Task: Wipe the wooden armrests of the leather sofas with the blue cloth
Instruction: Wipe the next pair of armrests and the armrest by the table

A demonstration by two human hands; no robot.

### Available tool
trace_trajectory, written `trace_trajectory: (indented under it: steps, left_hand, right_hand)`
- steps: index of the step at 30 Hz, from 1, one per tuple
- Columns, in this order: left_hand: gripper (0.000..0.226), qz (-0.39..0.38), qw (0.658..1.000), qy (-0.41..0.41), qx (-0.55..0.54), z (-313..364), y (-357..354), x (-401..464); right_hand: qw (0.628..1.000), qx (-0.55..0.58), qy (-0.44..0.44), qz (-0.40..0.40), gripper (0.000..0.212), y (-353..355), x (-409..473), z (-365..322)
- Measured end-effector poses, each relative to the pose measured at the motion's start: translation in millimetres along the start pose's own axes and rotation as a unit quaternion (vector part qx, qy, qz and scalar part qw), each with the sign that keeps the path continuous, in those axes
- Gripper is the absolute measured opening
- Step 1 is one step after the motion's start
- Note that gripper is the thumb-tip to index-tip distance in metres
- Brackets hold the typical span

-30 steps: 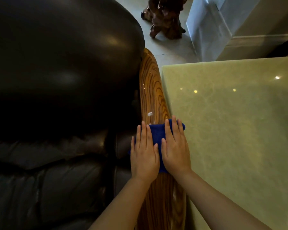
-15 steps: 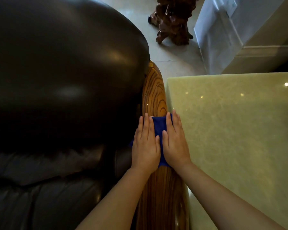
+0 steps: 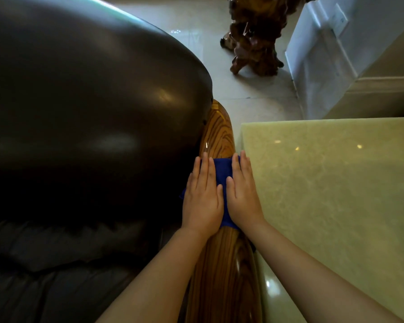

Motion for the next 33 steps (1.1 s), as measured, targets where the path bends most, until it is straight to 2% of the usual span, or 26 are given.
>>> trace_trajectory:
  steps: [6,14,16,18,20,21,23,24,25,29,33]
  left_hand:
    - [0.054,0.001,0.999,-0.028,0.046,-4,1,24]
    - [0.053,-0.027,0.995,-0.054,0.085,-7,1,51]
    - [0.056,-0.027,0.997,-0.044,0.065,-7,6,48]
    - [0.056,0.045,0.998,-0.036,0.036,-7,23,35]
    - [0.047,0.130,0.990,-0.050,0.007,-7,42,21]
    - [0.040,0.124,0.991,-0.042,-0.023,-10,44,19]
    - [0.037,0.044,0.997,-0.014,-0.058,-14,36,24]
    - [0.039,0.000,0.999,-0.001,-0.051,-15,30,29]
    - [0.042,-0.013,0.999,0.014,-0.034,-14,26,32]
    - [0.055,-0.010,0.999,0.016,0.034,-6,14,41]
    - [0.049,-0.011,1.000,0.006,0.006,-2,18,42]
  right_hand:
    - [1.000,0.026,-0.007,-0.003,0.050,-2,25,2]
    - [0.992,0.084,-0.075,-0.054,0.051,-4,47,7]
    - [0.989,0.113,-0.093,-0.025,0.056,5,42,9]
    - [0.975,0.172,-0.135,0.040,0.055,21,34,19]
    - [0.960,0.205,-0.188,0.033,0.044,28,30,29]
    - [0.958,0.203,-0.204,0.002,0.041,27,30,31]
    - [0.952,0.206,-0.220,-0.047,0.044,26,29,30]
    - [0.949,0.214,-0.222,-0.058,0.046,27,28,28]
    - [0.948,0.221,-0.219,-0.062,0.047,27,27,28]
    - [0.934,0.268,-0.225,-0.073,0.046,27,23,28]
    - [0.943,0.244,-0.223,-0.037,0.048,31,20,30]
Point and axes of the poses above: each hand's wrist, its own x-axis towards the middle knuckle, its own y-axis out of the back of the hand, z = x × y, the point moved 6 cm from there along x, towards the middle knuckle, and after that the axes turned 14 degrees about -y, right-handed, at the moved point
